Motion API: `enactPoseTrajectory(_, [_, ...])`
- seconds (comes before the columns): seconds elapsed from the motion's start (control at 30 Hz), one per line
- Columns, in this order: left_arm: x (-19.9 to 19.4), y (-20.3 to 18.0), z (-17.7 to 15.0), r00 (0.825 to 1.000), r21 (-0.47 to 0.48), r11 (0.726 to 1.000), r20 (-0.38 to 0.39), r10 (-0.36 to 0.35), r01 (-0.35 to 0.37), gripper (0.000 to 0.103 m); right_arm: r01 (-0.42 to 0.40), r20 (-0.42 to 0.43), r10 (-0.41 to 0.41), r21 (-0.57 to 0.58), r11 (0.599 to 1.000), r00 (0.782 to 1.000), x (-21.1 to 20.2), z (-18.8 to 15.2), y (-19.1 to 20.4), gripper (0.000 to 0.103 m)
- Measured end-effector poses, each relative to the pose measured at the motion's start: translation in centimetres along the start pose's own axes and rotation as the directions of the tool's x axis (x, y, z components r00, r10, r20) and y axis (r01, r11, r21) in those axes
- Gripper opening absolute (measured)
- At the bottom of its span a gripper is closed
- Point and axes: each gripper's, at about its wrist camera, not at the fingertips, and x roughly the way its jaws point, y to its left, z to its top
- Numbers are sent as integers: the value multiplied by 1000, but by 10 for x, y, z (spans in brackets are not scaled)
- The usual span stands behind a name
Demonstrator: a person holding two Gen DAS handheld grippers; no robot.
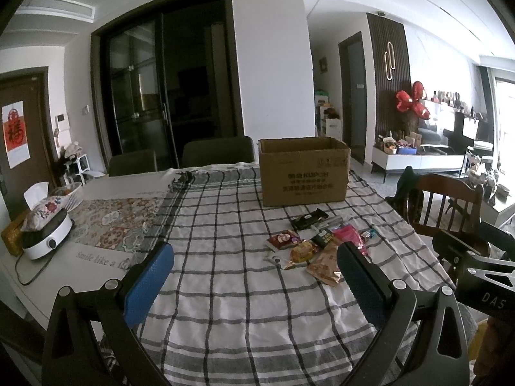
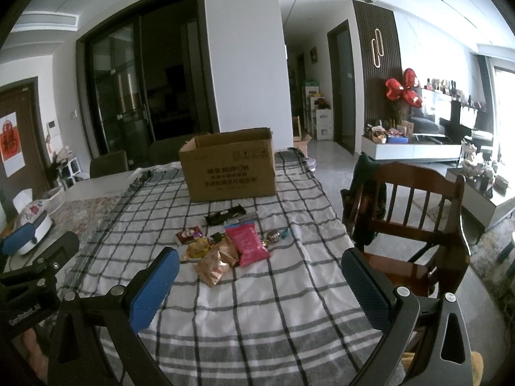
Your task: Organize snacks
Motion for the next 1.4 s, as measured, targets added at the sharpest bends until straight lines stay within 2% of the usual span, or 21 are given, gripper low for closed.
enactPoseTrajectory(0.27, [4,-10,0,1000,32,999,-11,-20,20,103,-5,-6,5,5,1000,1000,1,0,-1,102])
enactPoseTrajectory(0.43, [20,-19,-9,998,72,996,-48,-49,52,103,-9,-21,9,7,1000,1000,9,0,-6,102])
enactPoseTrajectory(0.53, [31,-26,-12,998,105,993,-43,-46,51,103,-13,-30,13,0,1000,999,19,-2,-9,102])
enactPoseTrajectory(0.77, [66,-42,-16,991,158,981,-80,-103,114,89,-21,-60,18,-45,999,998,54,-3,-13,101])
enactPoseTrajectory(0.87, [85,-49,-20,984,181,971,-112,-137,156,85,-28,-87,22,-68,997,996,76,-1,-13,96])
enactPoseTrajectory(1.13, [135,-66,-31,949,206,937,-200,-243,284,77,-87,-155,66,-138,987,986,130,1,-7,86])
enactPoseTrajectory(1.3, [169,-70,-36,916,180,919,-268,-297,351,70,-123,-214,86,-165,979,973,164,-2,-5,77])
enactPoseTrajectory(1.4, [187,-75,-41,893,172,903,-305,-331,393,67,-135,-239,93,-164,977,966,179,-4,-6,76])
